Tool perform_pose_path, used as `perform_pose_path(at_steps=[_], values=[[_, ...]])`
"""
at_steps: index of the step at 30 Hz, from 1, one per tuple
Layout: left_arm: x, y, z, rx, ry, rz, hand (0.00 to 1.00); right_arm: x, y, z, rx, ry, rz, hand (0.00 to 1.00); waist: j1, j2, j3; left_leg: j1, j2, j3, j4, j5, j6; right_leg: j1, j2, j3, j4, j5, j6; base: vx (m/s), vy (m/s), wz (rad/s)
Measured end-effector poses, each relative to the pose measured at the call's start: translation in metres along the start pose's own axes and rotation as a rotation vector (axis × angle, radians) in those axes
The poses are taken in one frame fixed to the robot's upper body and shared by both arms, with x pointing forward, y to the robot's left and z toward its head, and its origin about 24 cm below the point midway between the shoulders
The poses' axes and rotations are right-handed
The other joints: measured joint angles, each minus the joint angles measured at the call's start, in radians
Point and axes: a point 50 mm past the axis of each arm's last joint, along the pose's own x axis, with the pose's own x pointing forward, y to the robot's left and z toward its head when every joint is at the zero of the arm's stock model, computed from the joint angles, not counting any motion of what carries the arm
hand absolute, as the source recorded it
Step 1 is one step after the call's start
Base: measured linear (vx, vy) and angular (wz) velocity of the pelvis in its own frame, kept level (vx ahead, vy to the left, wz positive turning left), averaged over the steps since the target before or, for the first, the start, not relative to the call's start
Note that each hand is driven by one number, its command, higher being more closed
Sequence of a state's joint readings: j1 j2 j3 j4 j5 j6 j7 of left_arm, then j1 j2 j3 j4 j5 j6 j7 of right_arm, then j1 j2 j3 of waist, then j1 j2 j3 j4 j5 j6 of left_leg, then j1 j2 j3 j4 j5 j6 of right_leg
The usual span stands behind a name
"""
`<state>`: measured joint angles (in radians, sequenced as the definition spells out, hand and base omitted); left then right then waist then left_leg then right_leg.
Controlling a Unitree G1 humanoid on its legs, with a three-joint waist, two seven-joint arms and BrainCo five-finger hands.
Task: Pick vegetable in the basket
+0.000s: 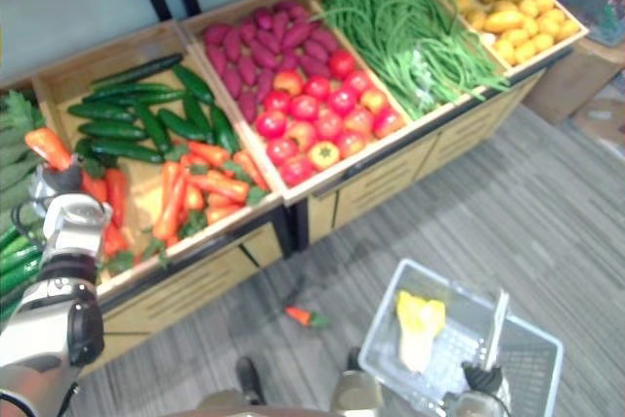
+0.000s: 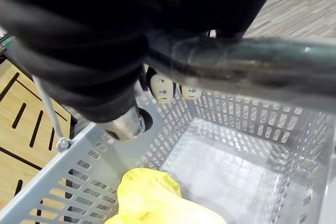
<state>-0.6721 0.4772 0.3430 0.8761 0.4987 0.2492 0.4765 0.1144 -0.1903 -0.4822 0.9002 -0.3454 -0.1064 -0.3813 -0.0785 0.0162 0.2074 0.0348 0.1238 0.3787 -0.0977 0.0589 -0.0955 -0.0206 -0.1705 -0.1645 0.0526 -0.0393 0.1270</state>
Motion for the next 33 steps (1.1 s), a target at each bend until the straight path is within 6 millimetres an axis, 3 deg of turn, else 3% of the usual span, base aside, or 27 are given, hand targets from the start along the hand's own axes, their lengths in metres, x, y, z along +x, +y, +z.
perform_pose_path(at_steps=[6, 16, 25, 33], values=[[0.002, 0.010, 0.015, 0.001, -0.069, 0.063, 1.00, -0.001, 0.003, 0.002, -0.007, -0.015, 0.023, 1.00, 0.004, -0.010, -0.007, -0.009, -0.001, -0.004, 0.000, 0.000, 0.000, -0.004, 0.000, -0.004, -0.002, 0.000, 0.000, 0.00, 0.001, 0.02], [-0.009, 0.032, 0.057, -0.070, -0.289, 0.197, 1.00, -0.001, 0.005, 0.002, -0.006, -0.018, 0.033, 1.00, 0.005, -0.015, -0.024, -0.013, -0.001, -0.004, 0.000, 0.001, 0.000, -0.008, 0.001, -0.002, -0.003, 0.001, -0.001, 0.00, 0.000, 0.00], [-0.034, 0.033, 0.059, 0.012, -0.504, 0.222, 1.00, -0.003, 0.004, -0.003, -0.021, -0.006, 0.036, 1.00, 0.015, -0.016, -0.066, 0.005, -0.002, -0.007, -0.004, 0.000, 0.001, 0.015, 0.000, -0.001, -0.016, 0.002, 0.001, -0.01, 0.001, 0.00], [-0.047, 0.024, 0.047, 0.060, -0.585, 0.156, 1.00, -0.004, 0.002, -0.007, -0.029, 0.003, 0.040, 1.00, 0.028, -0.016, -0.090, 0.006, -0.004, -0.018, -0.005, 0.000, 0.000, 0.028, -0.001, -0.012, -0.034, 0.004, 0.004, 0.00, 0.000, 0.03]])
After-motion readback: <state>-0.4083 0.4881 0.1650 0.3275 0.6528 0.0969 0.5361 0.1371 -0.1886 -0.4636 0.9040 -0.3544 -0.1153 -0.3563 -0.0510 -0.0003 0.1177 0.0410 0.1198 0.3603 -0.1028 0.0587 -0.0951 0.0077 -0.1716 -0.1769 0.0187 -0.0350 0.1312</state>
